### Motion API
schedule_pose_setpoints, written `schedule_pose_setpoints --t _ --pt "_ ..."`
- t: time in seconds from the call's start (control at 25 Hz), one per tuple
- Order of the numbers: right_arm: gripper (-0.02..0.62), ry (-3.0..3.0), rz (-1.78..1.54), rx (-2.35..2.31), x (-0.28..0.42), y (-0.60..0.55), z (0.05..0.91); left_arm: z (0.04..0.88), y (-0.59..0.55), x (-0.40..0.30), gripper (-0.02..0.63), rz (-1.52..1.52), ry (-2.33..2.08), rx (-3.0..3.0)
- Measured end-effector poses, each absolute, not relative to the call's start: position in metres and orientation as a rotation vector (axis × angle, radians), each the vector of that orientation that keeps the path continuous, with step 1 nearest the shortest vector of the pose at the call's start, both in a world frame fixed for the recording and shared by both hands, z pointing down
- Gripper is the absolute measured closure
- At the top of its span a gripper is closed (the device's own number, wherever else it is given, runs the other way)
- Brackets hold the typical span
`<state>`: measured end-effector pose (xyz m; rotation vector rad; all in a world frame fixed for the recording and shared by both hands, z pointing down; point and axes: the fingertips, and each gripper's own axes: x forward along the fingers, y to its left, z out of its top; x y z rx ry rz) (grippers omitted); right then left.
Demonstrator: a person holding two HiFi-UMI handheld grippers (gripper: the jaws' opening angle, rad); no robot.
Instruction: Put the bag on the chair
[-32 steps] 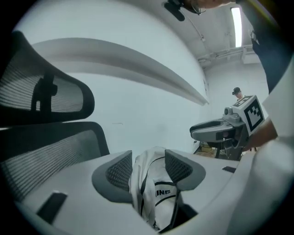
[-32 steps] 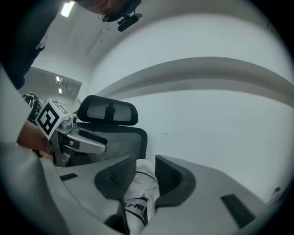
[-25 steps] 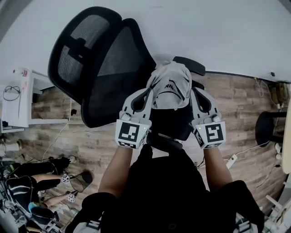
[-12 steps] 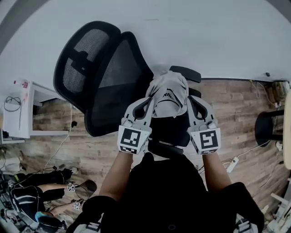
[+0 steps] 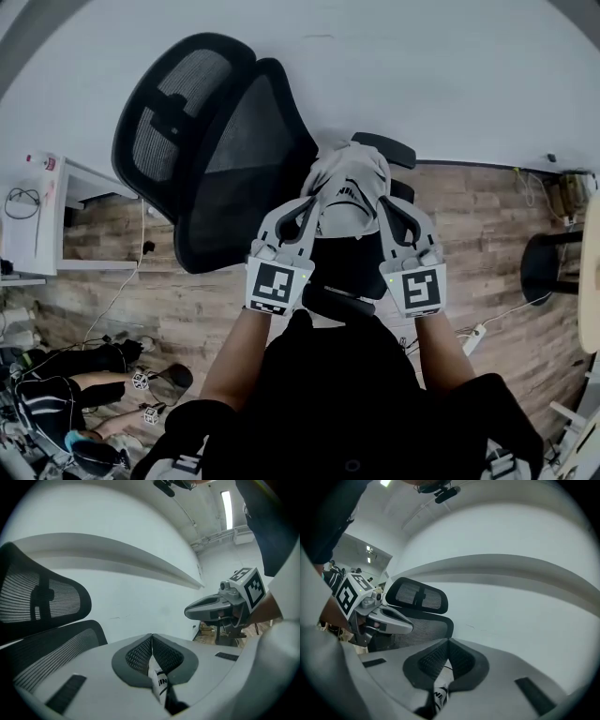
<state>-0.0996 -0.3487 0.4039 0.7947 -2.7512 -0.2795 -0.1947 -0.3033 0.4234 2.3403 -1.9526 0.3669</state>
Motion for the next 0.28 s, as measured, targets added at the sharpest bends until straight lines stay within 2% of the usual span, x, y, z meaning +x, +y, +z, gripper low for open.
schedule_pose_setpoints --t 0.28 --pt "0.575 -2.745 -0.293 0.794 -0.1031 -0.3473 0.397 0.4135 -0.3011 -0.2019 0.583 0.325 -1.998 2.296"
